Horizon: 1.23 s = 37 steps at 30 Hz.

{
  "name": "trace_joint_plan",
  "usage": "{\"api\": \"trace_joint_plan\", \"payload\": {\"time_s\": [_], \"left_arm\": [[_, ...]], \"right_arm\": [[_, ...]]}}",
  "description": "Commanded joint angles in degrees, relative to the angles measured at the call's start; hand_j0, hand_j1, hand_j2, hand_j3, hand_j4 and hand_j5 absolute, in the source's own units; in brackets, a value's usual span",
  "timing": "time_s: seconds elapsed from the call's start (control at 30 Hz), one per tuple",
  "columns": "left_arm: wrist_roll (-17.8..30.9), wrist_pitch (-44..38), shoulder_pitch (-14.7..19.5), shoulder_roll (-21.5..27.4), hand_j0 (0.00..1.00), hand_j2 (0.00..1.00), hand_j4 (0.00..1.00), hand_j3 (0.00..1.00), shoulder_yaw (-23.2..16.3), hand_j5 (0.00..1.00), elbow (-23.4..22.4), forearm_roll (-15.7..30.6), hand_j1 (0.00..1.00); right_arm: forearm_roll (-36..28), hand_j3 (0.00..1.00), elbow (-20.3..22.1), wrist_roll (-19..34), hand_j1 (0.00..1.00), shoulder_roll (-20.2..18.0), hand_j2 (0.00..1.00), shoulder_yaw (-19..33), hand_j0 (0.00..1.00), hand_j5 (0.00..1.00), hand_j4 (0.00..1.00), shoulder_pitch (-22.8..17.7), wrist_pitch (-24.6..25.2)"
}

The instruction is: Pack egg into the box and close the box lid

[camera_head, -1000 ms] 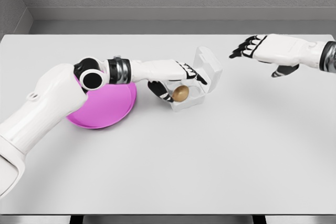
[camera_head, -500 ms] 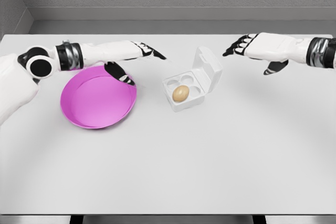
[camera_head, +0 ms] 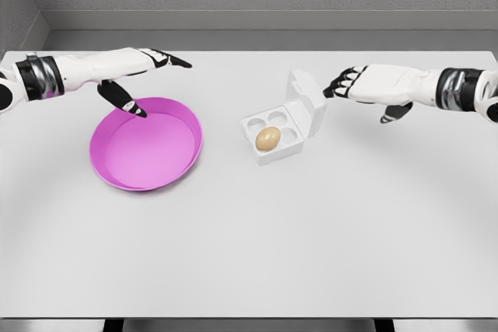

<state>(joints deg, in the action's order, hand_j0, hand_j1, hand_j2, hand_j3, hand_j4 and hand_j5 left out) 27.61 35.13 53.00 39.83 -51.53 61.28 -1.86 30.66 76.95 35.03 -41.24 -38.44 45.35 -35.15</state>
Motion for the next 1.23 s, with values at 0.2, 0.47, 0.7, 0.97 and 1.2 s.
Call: {"api": "trace_joint_plan", "payload": {"time_s": [0.2,0.47,0.7,0.97,1.2], "left_arm": [[-0.02,-0.13,-0.18,0.95,1.00,1.00,1.00,1.00,0.20,1.00,-0.19,0.54,1.00],[-0.02,-0.13,-0.26,1.04,1.00,1.00,1.00,1.00,0.20,1.00,-0.37,0.45,1.00],[-0.02,-0.13,-0.26,1.04,1.00,1.00,1.00,1.00,0.20,1.00,-0.37,0.54,1.00],[0.07,-0.13,-0.17,0.07,1.00,1.00,1.00,1.00,-0.06,1.00,-6.78,0.54,1.00],[0.07,-0.13,-0.18,0.16,1.00,1.00,1.00,1.00,0.02,1.00,-6.78,0.54,1.00]], "right_arm": [[-0.52,1.00,7.07,-0.03,1.00,-0.51,1.00,-0.06,1.00,1.00,1.00,-0.17,0.15],[-0.43,1.00,10.24,-0.03,1.00,-0.33,1.00,-4.98,1.00,1.00,1.00,-0.44,0.15],[-0.34,1.00,10.41,-0.03,1.00,-0.07,1.00,-6.56,1.00,1.00,1.00,-0.44,0.15],[-8.42,1.00,-3.56,-0.03,1.00,-1.65,1.00,9.87,1.00,1.00,1.00,-3.78,0.15],[-9.04,1.00,-4.53,-0.03,1.00,-1.73,1.00,9.87,1.00,1.00,1.00,-3.78,0.15]]}}
